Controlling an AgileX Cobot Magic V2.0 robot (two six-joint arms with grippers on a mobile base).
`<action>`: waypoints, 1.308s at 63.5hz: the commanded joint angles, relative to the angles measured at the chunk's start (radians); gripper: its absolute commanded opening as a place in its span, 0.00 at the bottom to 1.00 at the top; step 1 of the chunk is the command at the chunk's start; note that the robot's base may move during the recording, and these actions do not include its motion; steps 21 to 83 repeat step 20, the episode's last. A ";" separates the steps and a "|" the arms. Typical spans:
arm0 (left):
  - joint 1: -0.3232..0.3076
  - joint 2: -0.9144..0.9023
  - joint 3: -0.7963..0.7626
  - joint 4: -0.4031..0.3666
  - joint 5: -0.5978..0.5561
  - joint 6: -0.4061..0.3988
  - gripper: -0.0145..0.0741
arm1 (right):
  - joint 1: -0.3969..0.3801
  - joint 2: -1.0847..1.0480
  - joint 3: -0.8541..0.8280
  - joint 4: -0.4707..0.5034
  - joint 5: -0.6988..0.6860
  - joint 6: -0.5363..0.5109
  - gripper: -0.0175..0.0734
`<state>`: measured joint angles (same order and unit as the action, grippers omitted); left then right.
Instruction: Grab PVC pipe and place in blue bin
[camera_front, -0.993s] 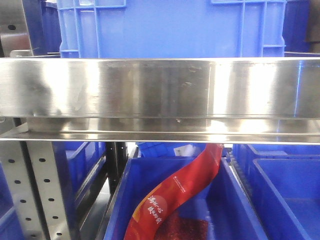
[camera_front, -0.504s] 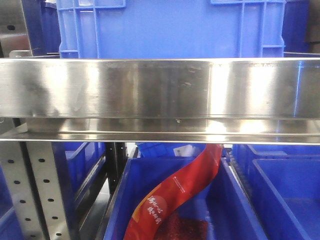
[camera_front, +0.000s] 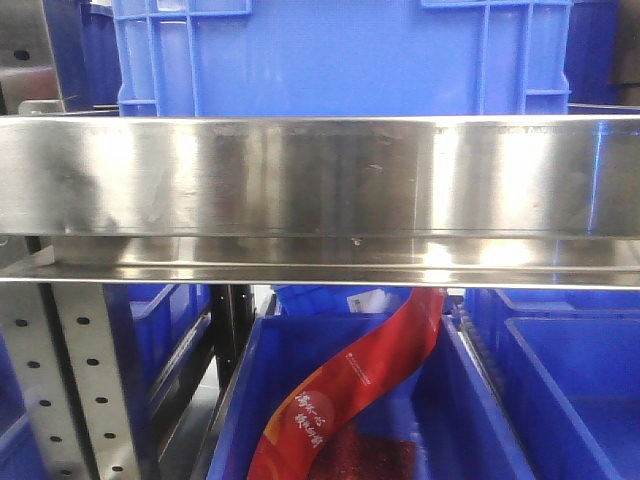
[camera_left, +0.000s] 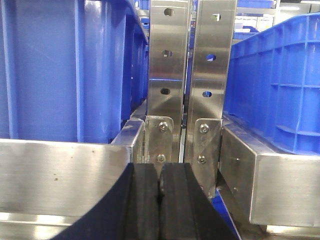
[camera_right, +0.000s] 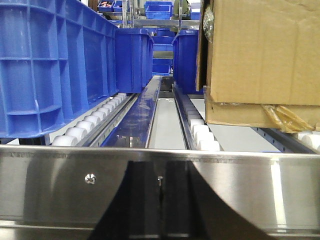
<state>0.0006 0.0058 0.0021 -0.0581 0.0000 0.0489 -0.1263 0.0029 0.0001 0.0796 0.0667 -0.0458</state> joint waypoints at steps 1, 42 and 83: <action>0.003 -0.006 -0.002 -0.004 -0.018 -0.007 0.04 | -0.004 -0.003 0.000 -0.004 -0.015 -0.006 0.01; 0.003 -0.006 -0.002 -0.004 -0.018 -0.007 0.04 | -0.004 -0.003 0.000 -0.004 -0.015 -0.006 0.01; 0.003 -0.006 -0.002 -0.004 -0.018 -0.007 0.04 | -0.004 -0.003 0.000 -0.004 -0.015 -0.006 0.01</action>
